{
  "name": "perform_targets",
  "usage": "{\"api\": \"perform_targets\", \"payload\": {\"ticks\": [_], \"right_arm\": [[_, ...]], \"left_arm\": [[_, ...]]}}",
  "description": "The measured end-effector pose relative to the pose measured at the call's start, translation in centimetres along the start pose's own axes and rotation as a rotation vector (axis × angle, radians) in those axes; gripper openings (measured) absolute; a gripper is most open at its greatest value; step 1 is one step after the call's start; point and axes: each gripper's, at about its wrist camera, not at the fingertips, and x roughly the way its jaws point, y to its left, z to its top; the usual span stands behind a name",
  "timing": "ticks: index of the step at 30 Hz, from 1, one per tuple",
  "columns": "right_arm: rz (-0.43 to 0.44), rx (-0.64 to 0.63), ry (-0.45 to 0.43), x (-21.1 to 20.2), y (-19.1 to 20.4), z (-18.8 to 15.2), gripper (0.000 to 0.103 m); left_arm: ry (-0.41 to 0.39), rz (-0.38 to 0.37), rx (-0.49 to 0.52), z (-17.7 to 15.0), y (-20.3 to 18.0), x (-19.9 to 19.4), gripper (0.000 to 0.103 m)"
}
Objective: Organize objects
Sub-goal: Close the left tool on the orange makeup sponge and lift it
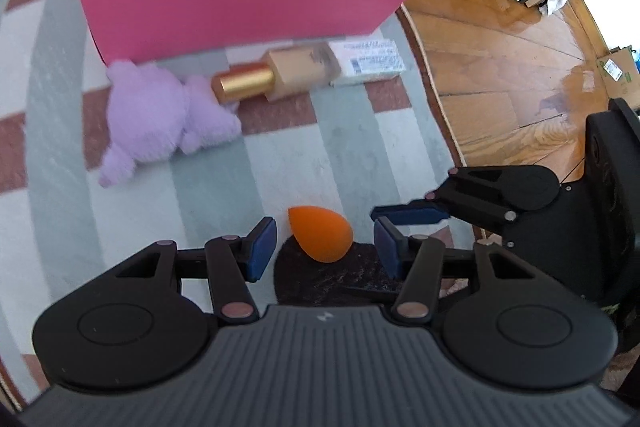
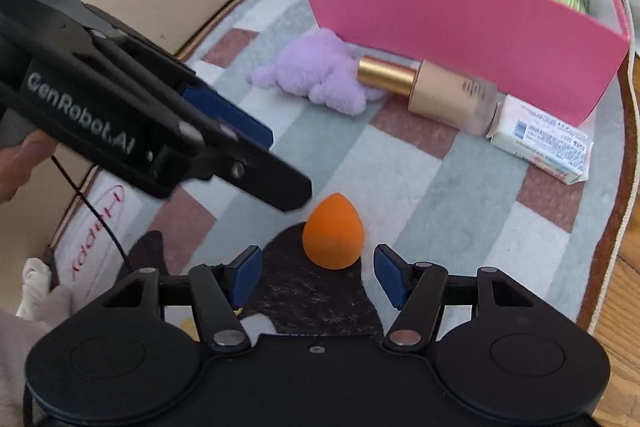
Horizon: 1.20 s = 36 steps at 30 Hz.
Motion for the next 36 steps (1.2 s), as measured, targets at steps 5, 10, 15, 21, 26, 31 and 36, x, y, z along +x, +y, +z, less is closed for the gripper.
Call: {"api": "perform_targets", "payload": {"ticks": [5, 10, 15, 21, 26, 31, 36], "right_arm": [[-0.03, -0.003, 0.01, 1.6, 0.0, -0.3, 0.067], [-0.05, -0.044, 0.014, 2.4, 0.6, -0.3, 0.049], [-0.066, -0.039, -0.002, 2.4, 0.5, -0.5, 0.039], [-0.084, -0.062, -0.044, 1.6, 0.9, -0.6, 0.038], [-0.101, -0.066, -0.122, -0.2, 1.7, -0.6, 0.039], [-0.11, -0.057, -0.217, -2.7, 2.7, -0.4, 0.039], [-0.111, -0.025, -0.295, -4.8, 3.4, 0.2, 0.039]], "left_arm": [[0.031, -0.026, -0.04, -0.9, 0.6, 2.5, 0.052], [0.033, -0.101, -0.109, -1.5, 1.9, 4.1, 0.048], [0.019, -0.072, -0.068, -1.8, 1.3, 4.5, 0.034], [-0.013, -0.067, -0.074, -1.9, 1.3, 3.4, 0.031], [-0.068, -0.045, -0.026, -2.0, 0.3, 1.0, 0.031], [-0.129, -0.017, 0.027, -2.0, -1.2, -2.1, 0.031], [-0.176, -0.006, 0.07, -1.6, -2.3, -4.9, 0.031]]}}
